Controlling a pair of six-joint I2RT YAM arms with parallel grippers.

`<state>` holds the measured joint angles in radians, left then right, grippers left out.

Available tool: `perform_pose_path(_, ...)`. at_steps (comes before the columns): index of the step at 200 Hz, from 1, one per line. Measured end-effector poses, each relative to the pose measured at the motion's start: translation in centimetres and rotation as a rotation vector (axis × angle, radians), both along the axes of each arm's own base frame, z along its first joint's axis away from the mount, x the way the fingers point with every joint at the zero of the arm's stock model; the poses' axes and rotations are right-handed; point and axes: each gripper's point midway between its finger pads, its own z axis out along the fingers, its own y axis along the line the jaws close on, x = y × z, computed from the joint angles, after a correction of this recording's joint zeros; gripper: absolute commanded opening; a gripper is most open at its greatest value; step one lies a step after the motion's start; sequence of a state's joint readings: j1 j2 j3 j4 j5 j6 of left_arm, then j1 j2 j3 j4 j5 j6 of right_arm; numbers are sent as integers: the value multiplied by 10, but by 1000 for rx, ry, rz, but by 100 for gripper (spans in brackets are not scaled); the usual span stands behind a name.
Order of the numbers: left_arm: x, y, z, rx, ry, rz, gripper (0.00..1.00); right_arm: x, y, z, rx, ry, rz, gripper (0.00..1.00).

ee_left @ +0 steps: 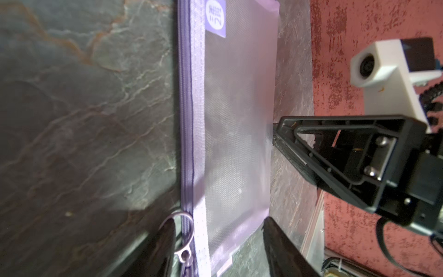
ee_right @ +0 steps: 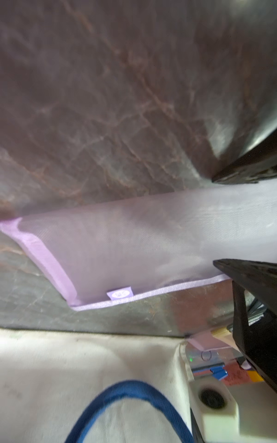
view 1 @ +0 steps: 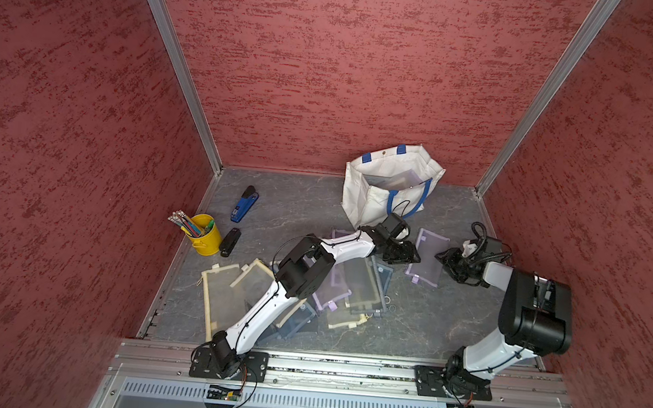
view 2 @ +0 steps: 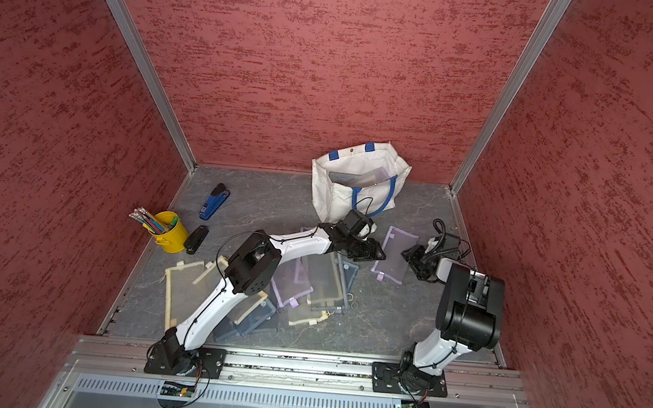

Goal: Put the pencil pouch into the canvas bag
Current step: Pick up the pencil pouch from the center of the board.

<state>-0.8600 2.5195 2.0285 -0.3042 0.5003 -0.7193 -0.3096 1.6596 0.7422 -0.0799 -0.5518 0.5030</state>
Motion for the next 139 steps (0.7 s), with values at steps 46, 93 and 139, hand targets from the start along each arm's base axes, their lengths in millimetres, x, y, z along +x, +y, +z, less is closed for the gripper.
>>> perform_pose_path(46,-3,2,-2,7,26,-8,33,-5,18,0,51,-45,12,41)
perform_pose_path(93,-7,7,-14,-1,36,-12,17,-19,28,2,74,-24,26,14)
perform_pose_path(139,-12,19,-9,0,29,-7,11,-23,32,28,56,-92,57,0)
